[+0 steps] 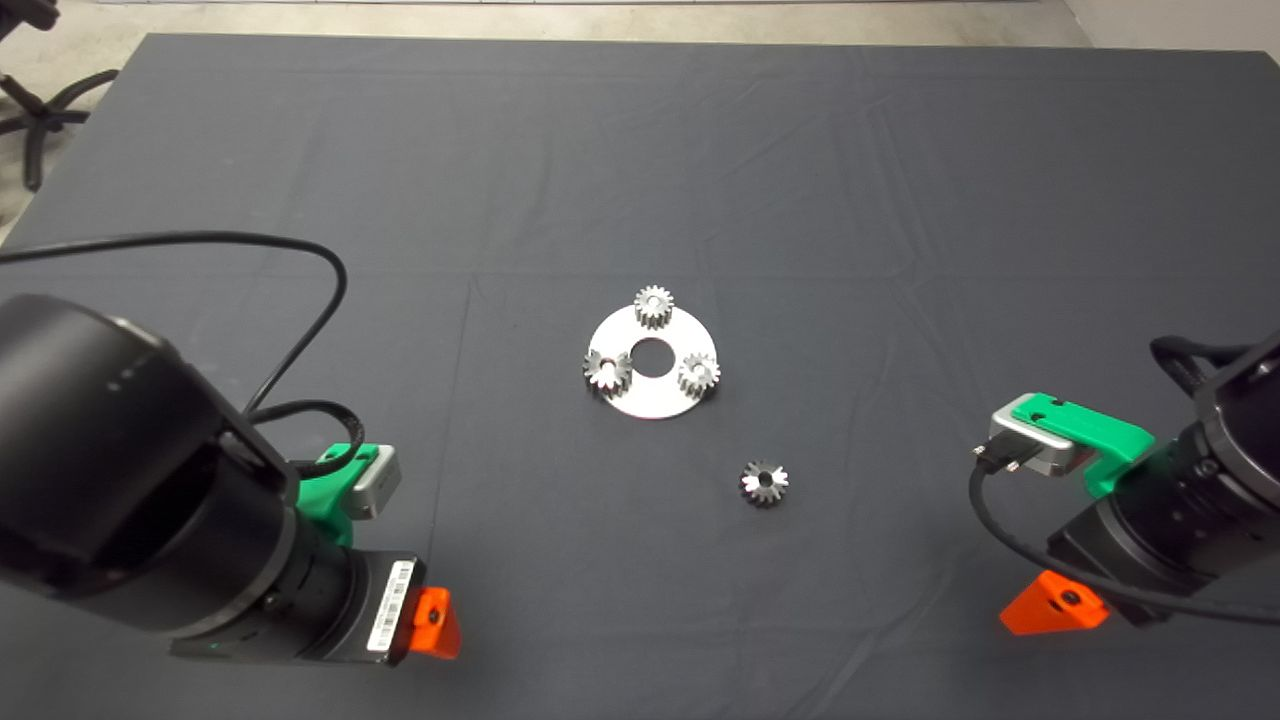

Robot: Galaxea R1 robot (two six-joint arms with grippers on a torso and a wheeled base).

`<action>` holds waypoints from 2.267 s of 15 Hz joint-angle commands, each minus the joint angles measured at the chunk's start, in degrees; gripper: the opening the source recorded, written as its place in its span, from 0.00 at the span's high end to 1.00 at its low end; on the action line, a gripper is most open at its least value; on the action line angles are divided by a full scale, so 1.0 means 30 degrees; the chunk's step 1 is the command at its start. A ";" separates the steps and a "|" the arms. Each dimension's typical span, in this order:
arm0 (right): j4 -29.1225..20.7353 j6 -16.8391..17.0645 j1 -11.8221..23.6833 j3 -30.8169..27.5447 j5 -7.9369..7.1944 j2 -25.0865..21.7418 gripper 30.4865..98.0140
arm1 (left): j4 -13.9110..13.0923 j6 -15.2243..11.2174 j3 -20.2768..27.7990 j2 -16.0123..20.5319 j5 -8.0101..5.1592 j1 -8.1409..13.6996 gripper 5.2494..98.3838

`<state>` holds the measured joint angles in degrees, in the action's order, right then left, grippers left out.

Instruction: Remove an incorrectly installed larger gear and replace it with the correct smaller gear

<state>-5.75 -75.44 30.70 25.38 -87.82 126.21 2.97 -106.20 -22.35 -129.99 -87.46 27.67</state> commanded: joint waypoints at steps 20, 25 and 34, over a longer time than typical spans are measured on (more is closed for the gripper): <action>-0.0719 0.0007 0.0433 -0.0057 -0.1752 -0.0745 0.01 | 0.2553 0.5547 -0.8987 -0.5631 0.1612 0.0269 0.00; -0.0719 0.0002 0.0433 -0.0057 -0.1722 -0.0627 0.01 | 0.2957 0.6743 -1.2455 -0.7833 0.2316 0.0217 0.00; -0.0719 -0.0021 0.0375 -0.0145 -0.1722 -0.0627 0.01 | 0.3051 0.6808 -1.5396 -0.9100 0.2228 0.0181 0.00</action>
<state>-5.84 -75.41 30.82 25.41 -87.85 124.44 11.59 -86.03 -67.07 -156.72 -80.09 27.50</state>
